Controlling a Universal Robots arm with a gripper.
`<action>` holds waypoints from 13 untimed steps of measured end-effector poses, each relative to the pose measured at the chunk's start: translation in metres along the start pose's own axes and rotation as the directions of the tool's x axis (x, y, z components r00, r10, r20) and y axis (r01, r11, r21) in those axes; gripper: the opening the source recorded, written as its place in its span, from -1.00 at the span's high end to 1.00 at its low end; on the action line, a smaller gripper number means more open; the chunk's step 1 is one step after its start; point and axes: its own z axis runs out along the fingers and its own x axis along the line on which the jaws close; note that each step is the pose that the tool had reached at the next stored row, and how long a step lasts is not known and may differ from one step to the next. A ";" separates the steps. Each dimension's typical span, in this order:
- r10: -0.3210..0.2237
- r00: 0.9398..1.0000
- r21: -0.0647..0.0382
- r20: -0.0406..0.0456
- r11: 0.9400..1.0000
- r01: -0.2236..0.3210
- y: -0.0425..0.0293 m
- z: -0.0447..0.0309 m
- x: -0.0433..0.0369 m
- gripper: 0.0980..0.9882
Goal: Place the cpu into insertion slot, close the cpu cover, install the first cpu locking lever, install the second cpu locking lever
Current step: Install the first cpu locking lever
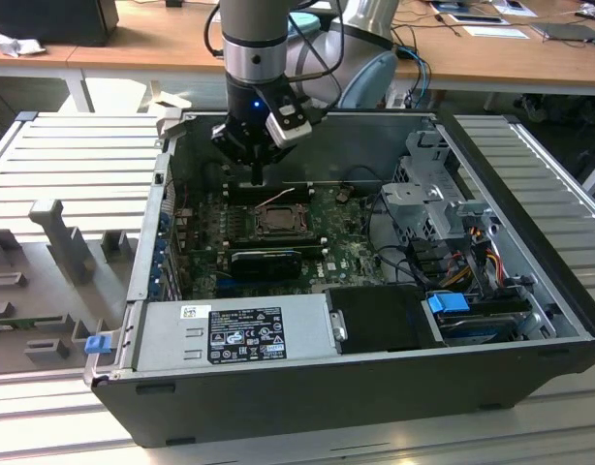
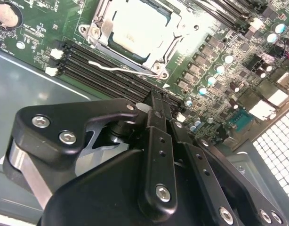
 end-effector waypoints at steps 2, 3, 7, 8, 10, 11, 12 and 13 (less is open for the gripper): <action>0.000 1.000 0.000 0.000 1.000 0.000 0.0000 0.0001 -0.0019 0.98; 0.000 1.000 0.000 0.000 1.000 0.000 0.0000 0.0002 -0.0033 0.98; 0.000 1.000 0.000 0.000 1.000 0.000 0.0000 0.0002 -0.0054 0.98; 0.000 1.000 0.000 0.000 1.000 0.000 0.0000 0.0003 -0.0057 0.98; 0.000 1.000 0.000 0.000 1.000 0.000 0.0000 0.0003 -0.0062 0.98; 0.000 1.000 -0.004 0.000 1.000 0.000 0.0000 0.0004 -0.0063 0.98; 0.000 1.000 -0.015 0.000 1.000 0.000 -0.0001 0.0004 -0.0063 0.98; 0.000 1.000 -0.041 0.000 0.999 0.000 -0.0002 0.0004 -0.0063 0.98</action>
